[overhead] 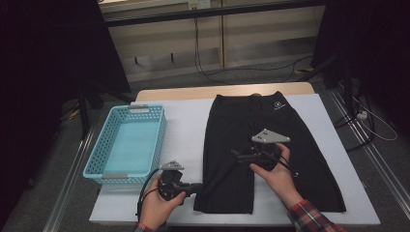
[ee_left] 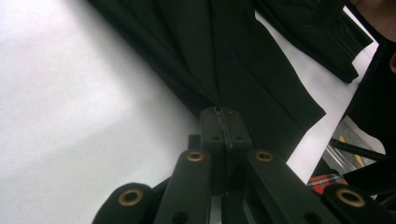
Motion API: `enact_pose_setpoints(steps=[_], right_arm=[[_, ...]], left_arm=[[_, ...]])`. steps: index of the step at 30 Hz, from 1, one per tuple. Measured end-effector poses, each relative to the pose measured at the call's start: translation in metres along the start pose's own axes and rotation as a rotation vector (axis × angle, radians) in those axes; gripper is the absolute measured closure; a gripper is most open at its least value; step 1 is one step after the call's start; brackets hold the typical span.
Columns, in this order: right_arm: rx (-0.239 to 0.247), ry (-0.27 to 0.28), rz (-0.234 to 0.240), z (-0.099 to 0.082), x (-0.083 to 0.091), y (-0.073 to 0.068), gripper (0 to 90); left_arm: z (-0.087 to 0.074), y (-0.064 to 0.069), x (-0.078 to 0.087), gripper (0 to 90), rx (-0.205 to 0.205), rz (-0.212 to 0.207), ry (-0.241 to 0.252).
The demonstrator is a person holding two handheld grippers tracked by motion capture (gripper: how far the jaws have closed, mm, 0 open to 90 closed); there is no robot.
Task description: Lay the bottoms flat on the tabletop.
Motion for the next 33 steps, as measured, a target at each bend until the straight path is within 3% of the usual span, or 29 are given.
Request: enact_pose_setpoints(steps=[8, 11, 17, 24, 33], right_arm=[[-0.006, -0.012, 0.004, -0.001, 0.000, -0.001, 11.3], [-0.011, -0.011, 0.005, -0.001, 0.000, -0.001, 11.3], [0.006, -0.012, 0.004, 0.000, -0.006, -0.005, 11.3], [-0.043, 0.000, 0.026, 0.004, -0.024, -0.009, 10.8], [-0.062, -0.013, 0.028, 0.005, -0.043, -0.012, 8.8]], left_arm=[[-0.009, -0.003, 0.002, 90.0, 0.010, 0.028, -0.032], [-0.008, -0.005, 0.004, 90.0, 0.028, 0.035, -0.009], [-0.002, 0.002, 0.003, 90.0, 0.016, 0.016, 0.018], [0.004, 0.011, -0.003, 90.0, -0.013, -0.004, 0.027], [0.014, 0.016, -0.006, 90.0, -0.039, -0.039, 0.061]])
Point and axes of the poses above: each handheld gripper's, and its own axes: x roughly backward along the jaws, z roughly out of its top, y roughly to its right, the point moved 2 cm from there along -x, roughly forward along the jaws, and after that the axes turned 5 degrees about -x, right-handed, at the moved point
